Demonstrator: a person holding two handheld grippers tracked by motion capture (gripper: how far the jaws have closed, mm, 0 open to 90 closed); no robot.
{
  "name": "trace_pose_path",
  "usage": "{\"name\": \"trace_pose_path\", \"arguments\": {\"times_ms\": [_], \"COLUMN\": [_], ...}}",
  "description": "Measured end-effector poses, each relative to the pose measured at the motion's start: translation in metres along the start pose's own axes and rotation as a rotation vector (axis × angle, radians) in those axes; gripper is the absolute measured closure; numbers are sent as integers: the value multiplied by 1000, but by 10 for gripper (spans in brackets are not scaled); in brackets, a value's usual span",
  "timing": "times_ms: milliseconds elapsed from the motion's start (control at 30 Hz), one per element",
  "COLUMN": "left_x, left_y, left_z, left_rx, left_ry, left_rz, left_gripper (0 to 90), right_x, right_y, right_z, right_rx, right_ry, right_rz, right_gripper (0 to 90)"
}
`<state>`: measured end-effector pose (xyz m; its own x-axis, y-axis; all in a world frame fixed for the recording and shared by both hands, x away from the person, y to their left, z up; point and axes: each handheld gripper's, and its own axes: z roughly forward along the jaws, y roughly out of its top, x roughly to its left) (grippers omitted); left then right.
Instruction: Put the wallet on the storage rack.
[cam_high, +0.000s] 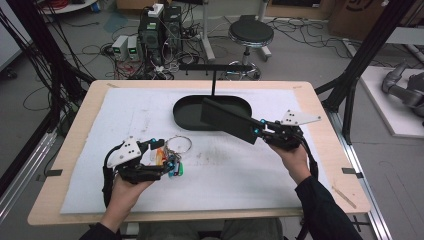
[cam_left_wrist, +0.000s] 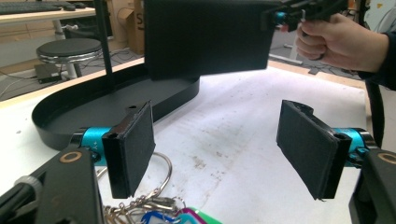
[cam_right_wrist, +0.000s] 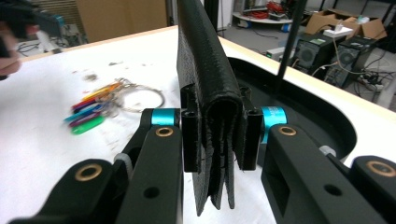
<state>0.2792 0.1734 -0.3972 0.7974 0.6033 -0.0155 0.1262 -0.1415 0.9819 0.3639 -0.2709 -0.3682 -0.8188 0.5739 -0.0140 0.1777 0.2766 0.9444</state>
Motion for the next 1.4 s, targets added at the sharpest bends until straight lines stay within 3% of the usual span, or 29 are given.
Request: {"name": "trace_pose_path", "arguments": {"times_ms": [333, 800, 1133, 1400], "left_x": [-3, -5, -6, -7], "left_y": [-1, -4, -7, -8], "left_z": [4, 5, 3, 2], "left_rx": [-4, -1, 3, 5], "left_ry": [-5, -8, -10, -19], "left_rz": [15, 17, 17, 18], "left_gripper": [276, 277, 276, 276], "right_x": [-23, -38, -51, -58], "right_y": [16, 24, 17, 8], "right_z": [27, 75, 105, 119], "right_rx": [11, 63, 64, 75], "right_ry": [-32, -48, -56, -56], "right_rz": [-8, -38, -24, -19], "right_gripper": [766, 766, 765, 765]}}
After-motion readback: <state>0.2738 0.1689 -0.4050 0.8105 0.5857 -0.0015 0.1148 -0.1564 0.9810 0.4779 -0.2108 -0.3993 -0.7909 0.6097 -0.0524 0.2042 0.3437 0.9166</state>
